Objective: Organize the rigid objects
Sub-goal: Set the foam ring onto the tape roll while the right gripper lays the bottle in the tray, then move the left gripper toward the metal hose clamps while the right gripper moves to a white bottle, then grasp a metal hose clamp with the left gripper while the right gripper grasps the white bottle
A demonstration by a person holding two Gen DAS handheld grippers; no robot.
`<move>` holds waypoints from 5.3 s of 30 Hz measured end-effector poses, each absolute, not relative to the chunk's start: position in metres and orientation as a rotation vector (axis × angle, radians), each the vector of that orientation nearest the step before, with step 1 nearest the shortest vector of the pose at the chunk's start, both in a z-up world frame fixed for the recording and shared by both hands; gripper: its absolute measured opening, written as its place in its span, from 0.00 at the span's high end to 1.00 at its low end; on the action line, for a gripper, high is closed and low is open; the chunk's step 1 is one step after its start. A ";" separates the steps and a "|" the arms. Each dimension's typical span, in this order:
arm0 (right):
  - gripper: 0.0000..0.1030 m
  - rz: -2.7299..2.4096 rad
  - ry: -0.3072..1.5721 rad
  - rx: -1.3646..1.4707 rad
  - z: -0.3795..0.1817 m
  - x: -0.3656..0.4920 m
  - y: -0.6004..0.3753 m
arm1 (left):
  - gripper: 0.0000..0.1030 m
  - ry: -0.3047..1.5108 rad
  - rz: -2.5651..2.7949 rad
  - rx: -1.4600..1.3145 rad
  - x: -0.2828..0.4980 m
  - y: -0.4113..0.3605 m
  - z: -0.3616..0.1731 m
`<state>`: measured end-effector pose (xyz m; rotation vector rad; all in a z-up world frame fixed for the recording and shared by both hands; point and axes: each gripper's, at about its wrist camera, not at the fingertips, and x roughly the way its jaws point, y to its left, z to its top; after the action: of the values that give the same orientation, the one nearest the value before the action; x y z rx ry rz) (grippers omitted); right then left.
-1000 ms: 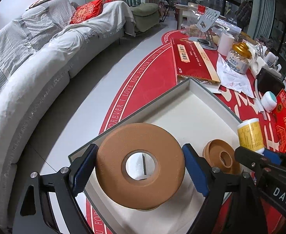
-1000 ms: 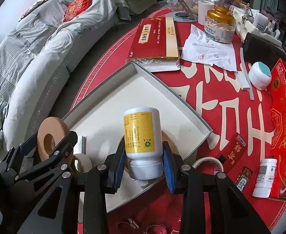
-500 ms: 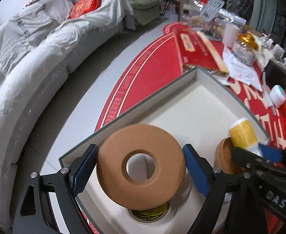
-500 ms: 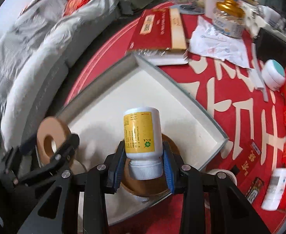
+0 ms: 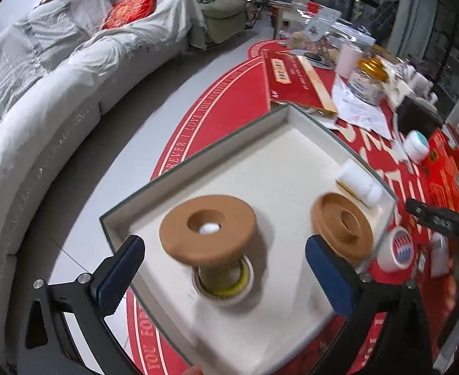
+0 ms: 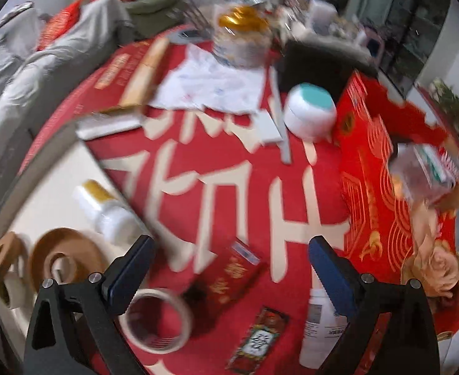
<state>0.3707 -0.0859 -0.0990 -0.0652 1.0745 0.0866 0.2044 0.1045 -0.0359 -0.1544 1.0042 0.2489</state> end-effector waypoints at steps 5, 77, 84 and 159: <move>0.04 0.070 1.189 0.112 -0.121 0.362 -0.108 | 0.00 1.007 0.209 -0.117 0.187 0.089 -0.029; 0.00 0.166 1.146 0.078 -0.065 0.313 -0.152 | 0.00 1.103 0.135 -0.016 0.107 0.048 -0.076; 0.00 0.100 0.896 0.033 -0.013 0.243 -0.157 | 0.00 1.117 0.094 -0.052 0.115 0.024 -0.079; 0.60 0.102 1.285 0.000 -0.132 0.196 -0.173 | 0.65 1.218 0.054 -0.133 0.092 -0.012 -0.089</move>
<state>0.1962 -0.1732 -0.1322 0.0003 1.2848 0.1023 0.0916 -0.0119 -0.0890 -0.1329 1.2179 0.0537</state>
